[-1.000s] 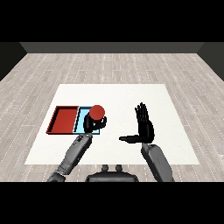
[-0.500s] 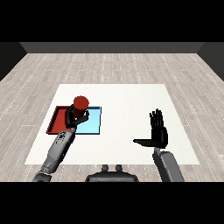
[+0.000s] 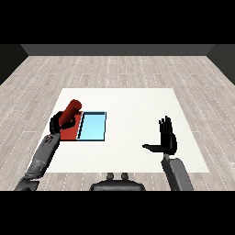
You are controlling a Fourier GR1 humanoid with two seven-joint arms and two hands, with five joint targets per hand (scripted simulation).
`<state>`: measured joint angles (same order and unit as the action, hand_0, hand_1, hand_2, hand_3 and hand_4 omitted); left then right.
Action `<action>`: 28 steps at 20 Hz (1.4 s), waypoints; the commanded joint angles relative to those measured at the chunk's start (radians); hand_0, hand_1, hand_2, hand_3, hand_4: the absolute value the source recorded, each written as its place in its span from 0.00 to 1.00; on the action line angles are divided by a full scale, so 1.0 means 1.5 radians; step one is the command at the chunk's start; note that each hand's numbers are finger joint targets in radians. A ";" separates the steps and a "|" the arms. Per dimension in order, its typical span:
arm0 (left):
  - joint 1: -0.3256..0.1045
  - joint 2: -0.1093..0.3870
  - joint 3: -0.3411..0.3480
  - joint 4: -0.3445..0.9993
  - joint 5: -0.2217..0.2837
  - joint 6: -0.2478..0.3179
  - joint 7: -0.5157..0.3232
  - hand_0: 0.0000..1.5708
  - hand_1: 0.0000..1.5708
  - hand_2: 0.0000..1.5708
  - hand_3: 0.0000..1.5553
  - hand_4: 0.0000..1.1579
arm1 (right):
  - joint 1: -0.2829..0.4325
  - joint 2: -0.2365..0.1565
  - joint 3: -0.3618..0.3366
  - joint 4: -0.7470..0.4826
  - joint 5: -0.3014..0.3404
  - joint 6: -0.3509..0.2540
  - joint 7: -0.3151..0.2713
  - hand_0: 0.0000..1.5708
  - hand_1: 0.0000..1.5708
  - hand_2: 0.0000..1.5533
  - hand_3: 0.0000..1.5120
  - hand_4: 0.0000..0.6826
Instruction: Pick the red can and put it in the red box
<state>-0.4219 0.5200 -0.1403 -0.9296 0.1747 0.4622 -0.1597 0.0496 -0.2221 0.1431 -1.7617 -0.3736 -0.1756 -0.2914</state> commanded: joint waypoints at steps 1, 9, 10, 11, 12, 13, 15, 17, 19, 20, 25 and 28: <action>-0.042 0.033 0.001 0.167 -0.043 -0.005 0.031 1.00 1.00 0.99 0.94 0.91 | -0.013 0.017 0.006 0.054 0.011 0.007 -0.028 0.00 0.00 0.00 0.00 0.00; -0.125 0.012 -0.010 0.435 -0.089 -0.049 0.063 0.00 0.00 0.00 0.00 0.62 | -0.055 0.027 -0.008 0.111 0.016 0.010 -0.041 0.00 0.00 0.00 0.00 0.00; -0.122 -0.001 -0.008 0.455 -0.087 -0.057 0.055 0.00 0.00 0.21 0.00 0.61 | -0.053 0.035 0.003 0.098 0.033 -0.013 -0.035 0.00 0.00 0.00 0.00 0.00; -0.119 -0.018 -0.011 0.474 -0.098 -0.032 0.033 0.61 0.61 0.58 0.00 0.63 | -0.059 0.026 -0.014 0.113 0.021 0.002 -0.043 0.00 0.00 0.00 0.00 0.00; -0.153 -0.034 -0.015 0.500 -0.104 -0.039 0.068 0.59 0.59 0.56 0.00 0.62 | -0.049 0.016 -0.019 0.097 0.006 0.019 -0.034 0.00 0.00 0.00 0.00 0.00; -0.151 0.000 -0.007 0.509 -0.097 -0.097 0.043 0.71 0.71 0.66 0.00 0.56 | -0.072 0.026 -0.013 0.117 0.028 -0.001 -0.037 0.00 0.00 0.00 0.00 0.00; -0.168 -0.004 -0.022 0.521 -0.111 -0.149 0.034 0.16 0.16 0.36 0.32 0.55 | -0.076 0.036 -0.021 0.135 0.027 0.000 -0.062 0.00 0.00 0.00 0.00 0.00; -0.159 -0.009 -0.053 0.554 -0.145 -0.156 0.054 0.00 0.00 0.00 0.00 0.17 | -0.086 0.024 -0.029 0.139 0.008 0.024 -0.047 0.00 0.00 0.00 0.00 0.00; -0.194 -0.032 -0.042 0.574 -0.145 -0.109 0.062 0.00 0.00 0.00 0.00 0.00 | -0.080 0.027 -0.035 0.169 0.014 0.041 -0.093 0.00 0.00 0.00 0.00 0.00; -0.218 -0.004 -0.031 0.583 -0.138 -0.143 0.080 0.00 0.00 0.00 0.00 0.00 | -0.087 0.033 -0.024 0.140 0.009 0.029 -0.052 0.00 0.00 0.00 0.00 0.00; -0.200 -0.002 0.142 0.446 0.041 -0.165 -0.130 0.00 0.00 0.00 0.00 0.00 | -0.085 0.037 -0.026 0.153 0.006 0.043 -0.077 0.00 0.00 0.00 0.00 0.00; -0.182 -0.031 0.183 0.381 0.090 -0.241 -0.245 0.30 0.30 0.30 0.00 0.00 | -0.079 0.039 -0.035 0.155 -0.004 0.048 -0.084 0.00 0.00 0.00 0.00 0.00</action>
<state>-0.6965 0.5036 0.0367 -0.2513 0.2025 0.1976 -0.3583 -0.0855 -0.1666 0.0993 -1.5269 -0.3663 -0.1185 -0.3986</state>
